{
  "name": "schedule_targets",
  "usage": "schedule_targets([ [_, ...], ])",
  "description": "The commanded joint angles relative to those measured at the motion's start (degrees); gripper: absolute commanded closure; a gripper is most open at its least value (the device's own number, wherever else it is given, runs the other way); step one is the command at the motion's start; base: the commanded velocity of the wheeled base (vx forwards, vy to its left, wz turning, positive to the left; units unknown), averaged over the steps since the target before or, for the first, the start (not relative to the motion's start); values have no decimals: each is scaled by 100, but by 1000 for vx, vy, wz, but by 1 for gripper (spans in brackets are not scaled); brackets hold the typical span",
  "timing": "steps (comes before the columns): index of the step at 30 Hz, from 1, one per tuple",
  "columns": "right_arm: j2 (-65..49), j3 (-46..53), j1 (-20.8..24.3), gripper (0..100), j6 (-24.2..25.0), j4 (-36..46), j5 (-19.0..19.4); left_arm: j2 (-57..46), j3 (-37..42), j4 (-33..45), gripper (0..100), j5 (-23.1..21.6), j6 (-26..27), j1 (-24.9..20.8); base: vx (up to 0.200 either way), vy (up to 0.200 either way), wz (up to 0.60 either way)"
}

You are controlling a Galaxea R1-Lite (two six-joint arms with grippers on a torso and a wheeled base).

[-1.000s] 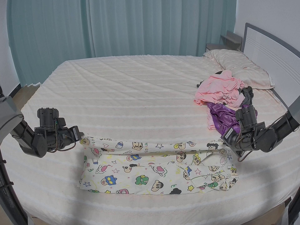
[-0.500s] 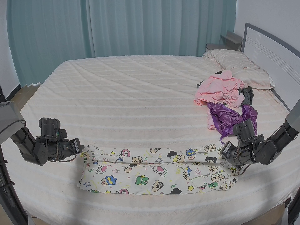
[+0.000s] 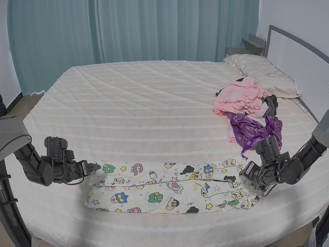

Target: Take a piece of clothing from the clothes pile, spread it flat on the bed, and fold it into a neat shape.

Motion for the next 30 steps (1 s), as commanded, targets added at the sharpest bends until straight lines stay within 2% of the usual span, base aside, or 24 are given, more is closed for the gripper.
schedule_targets([
  [1, -144, 11, -46, 0, -21, -3, -8, -14, 20, -3, 0, -8, -43, 176, 0, 0, 0],
  [6, -619, -95, -29, 0, -101, 15, 10, -163, 143, 6, 0, -131, -183, 501, 0, 0, 0],
  [10, -654, -481, 121, 0, -162, 129, 36, -260, 257, -21, 0, -447, -755, 589, 0, 0, 0],
  [20, 612, -1149, 560, 0, -127, 76, 89, -400, 204, -82, 0, -439, -2038, 536, 0, 0, 0],
  [24, 1086, -1316, 455, 0, -118, 67, 98, -391, 187, -73, 0, -439, -2091, 440, 0, 0, 0],
  [30, 1165, -1264, 244, 0, -145, 76, 89, -365, 204, -30, 0, -359, -2099, 141, 0, 0, 0],
])
